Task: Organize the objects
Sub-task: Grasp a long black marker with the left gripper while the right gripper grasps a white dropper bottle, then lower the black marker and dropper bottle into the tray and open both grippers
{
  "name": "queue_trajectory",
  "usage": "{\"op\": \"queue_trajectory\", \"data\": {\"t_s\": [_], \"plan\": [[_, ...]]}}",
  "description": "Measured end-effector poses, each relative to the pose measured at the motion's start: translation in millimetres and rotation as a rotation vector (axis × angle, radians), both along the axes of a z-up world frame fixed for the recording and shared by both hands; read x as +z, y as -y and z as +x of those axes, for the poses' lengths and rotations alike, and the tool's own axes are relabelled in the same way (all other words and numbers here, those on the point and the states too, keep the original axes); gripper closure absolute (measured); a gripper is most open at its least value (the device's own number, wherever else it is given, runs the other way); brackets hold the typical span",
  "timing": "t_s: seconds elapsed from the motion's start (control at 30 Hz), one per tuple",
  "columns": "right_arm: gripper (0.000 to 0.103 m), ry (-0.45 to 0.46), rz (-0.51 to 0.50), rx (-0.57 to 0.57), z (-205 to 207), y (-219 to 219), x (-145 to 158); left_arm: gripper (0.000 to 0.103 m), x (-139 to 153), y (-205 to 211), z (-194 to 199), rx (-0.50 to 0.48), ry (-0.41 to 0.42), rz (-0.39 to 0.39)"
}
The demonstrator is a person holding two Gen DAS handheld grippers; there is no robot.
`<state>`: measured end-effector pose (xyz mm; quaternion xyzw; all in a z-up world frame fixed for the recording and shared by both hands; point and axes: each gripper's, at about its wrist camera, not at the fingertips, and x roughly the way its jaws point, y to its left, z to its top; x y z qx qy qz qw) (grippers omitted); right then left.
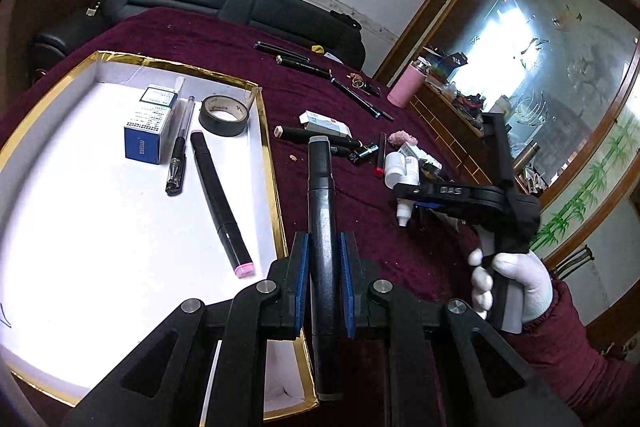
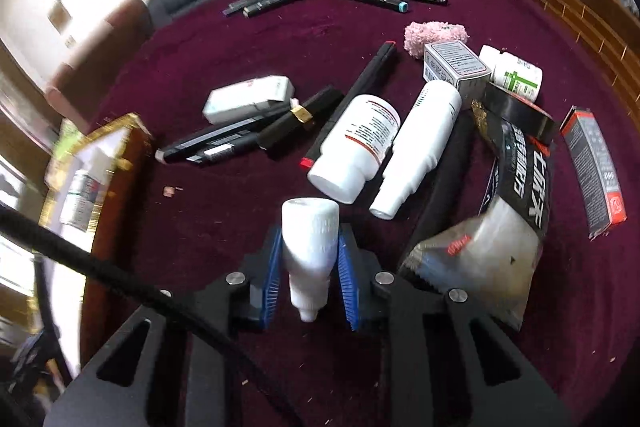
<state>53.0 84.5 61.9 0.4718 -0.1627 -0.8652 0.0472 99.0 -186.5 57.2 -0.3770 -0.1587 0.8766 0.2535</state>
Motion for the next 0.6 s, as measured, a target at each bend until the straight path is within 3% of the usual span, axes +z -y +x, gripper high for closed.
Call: {"op": "queue_trajectory", "data": {"t_s": [0.27, 0.6], "plan": [[0.079, -0.08, -0.084, 0.089, 15, 17, 28, 0.091, 11, 20, 5, 0.057, -0.026, 0.013], [0.079, -0.093, -0.186, 0.297, -8, 99, 56, 0.091, 26, 75, -28, 0.181, -0.039, -0.056]]}}
